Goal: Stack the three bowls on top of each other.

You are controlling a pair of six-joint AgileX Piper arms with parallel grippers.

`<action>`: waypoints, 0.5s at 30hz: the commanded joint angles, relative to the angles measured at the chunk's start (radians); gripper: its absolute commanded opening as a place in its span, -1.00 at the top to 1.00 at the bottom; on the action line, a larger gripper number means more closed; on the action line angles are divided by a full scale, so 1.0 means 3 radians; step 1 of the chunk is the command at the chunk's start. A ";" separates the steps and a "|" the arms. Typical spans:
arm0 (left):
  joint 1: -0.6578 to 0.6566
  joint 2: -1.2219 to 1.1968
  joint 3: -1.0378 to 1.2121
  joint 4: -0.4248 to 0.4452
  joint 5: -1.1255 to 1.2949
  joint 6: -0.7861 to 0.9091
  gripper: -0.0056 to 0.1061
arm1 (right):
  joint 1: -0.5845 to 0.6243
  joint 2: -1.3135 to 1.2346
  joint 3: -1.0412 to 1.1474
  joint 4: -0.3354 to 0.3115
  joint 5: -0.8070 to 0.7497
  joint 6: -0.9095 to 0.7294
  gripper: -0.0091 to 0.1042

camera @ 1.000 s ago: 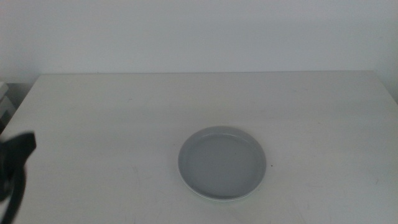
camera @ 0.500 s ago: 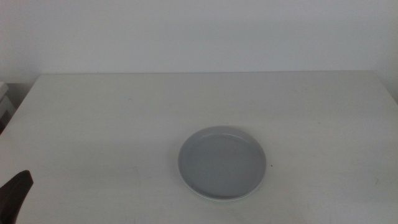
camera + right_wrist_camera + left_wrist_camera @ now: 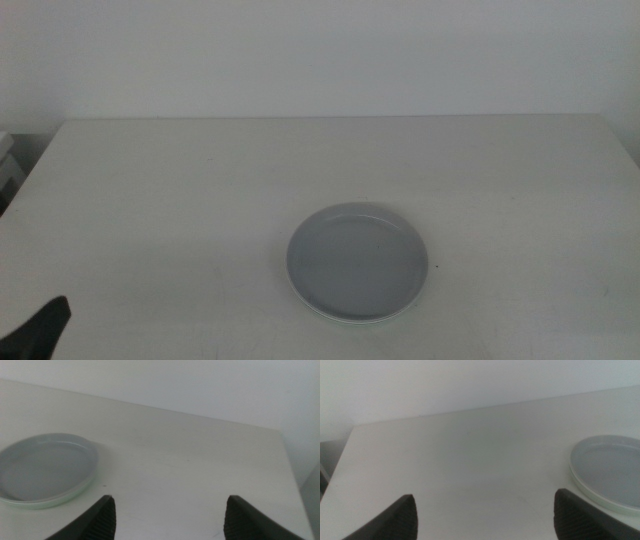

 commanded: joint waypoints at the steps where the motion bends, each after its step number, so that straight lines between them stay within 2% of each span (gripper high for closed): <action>1: 0.0002 -0.0020 0.0056 -0.0037 -0.0422 -0.0053 -0.85 | -0.0028 0.0008 0.0031 -0.0200 -0.0422 -0.0039 -0.13; 15: 0.0005 -0.0674 0.0834 -0.0007 -0.0560 -0.0053 -0.85 | -0.0070 -0.0411 0.0658 -0.0184 -0.0568 -0.0046 -0.13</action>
